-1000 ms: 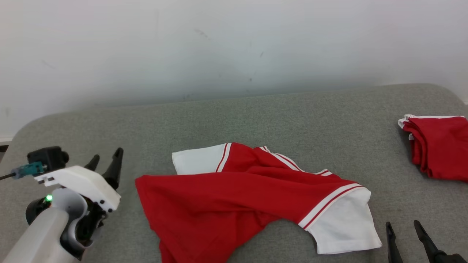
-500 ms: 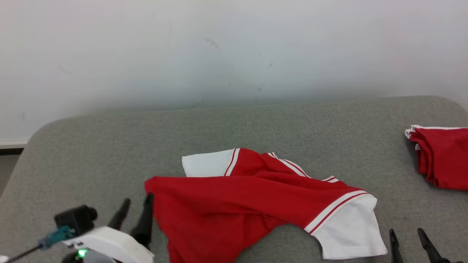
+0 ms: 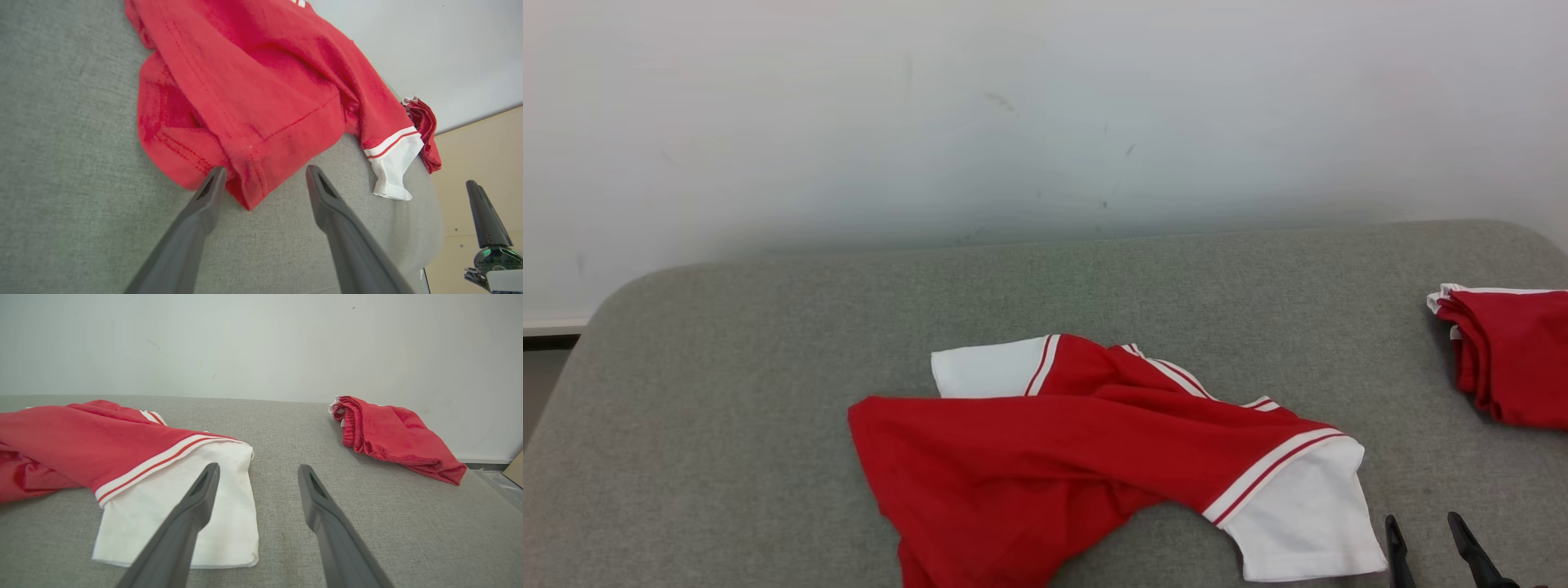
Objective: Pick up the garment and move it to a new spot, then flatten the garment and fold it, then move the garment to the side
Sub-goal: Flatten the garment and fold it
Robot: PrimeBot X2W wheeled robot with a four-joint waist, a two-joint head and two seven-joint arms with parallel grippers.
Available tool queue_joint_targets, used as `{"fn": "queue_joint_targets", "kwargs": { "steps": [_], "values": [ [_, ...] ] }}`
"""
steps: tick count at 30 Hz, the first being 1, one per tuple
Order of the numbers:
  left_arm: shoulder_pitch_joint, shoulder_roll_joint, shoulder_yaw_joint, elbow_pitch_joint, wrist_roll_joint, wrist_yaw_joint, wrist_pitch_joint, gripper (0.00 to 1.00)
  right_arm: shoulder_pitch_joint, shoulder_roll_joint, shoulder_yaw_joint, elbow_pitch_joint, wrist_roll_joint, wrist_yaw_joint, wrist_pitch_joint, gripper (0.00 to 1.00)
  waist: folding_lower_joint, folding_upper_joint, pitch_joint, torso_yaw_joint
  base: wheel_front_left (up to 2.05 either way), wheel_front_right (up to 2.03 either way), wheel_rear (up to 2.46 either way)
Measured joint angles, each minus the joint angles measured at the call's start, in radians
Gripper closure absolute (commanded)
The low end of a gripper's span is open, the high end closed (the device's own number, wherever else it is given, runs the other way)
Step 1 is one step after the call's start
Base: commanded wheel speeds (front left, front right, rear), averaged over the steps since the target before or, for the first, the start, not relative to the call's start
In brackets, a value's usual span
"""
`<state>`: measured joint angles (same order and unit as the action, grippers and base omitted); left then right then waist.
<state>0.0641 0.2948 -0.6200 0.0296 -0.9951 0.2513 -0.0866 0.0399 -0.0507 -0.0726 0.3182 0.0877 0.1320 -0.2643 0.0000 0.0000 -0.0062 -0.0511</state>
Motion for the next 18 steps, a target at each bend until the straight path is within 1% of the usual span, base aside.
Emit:
{"fn": "queue_joint_targets", "kwargs": {
  "steps": [5, 9, 15, 18],
  "values": [
    [-0.002, -0.022, -0.006, 0.049, 0.002, -0.018, -0.014, 0.00, 0.002, -0.003, 0.001, 0.000, 0.000, 0.000, 0.000, 0.00, 0.0000, 0.0000, 0.004, -0.002, 0.00, 0.00, 0.00],
    [-0.024, -0.022, 0.000, 0.084, 0.013, -0.026, -0.039, 0.00, 0.001, -0.005, 0.002, 0.000, 0.000, 0.000, 0.000, 0.00, 0.0000, 0.0000, 0.008, -0.006, 0.00, 0.00, 0.00],
    [-0.054, -0.031, -0.005, 0.100, 0.020, -0.048, -0.046, 0.00, 0.001, -0.006, 0.003, 0.000, 0.000, 0.000, 0.000, 0.00, 0.0001, 0.0000, 0.011, -0.014, 0.00, 0.00, 0.00],
    [-0.063, -0.038, -0.010, 0.097, 0.020, -0.050, -0.046, 0.00, 0.001, -0.006, 0.004, 0.000, 0.000, 0.000, 0.000, 0.00, 0.0000, 0.0000, 0.013, -0.019, 0.00, 0.00, 0.00]
  ]
}}
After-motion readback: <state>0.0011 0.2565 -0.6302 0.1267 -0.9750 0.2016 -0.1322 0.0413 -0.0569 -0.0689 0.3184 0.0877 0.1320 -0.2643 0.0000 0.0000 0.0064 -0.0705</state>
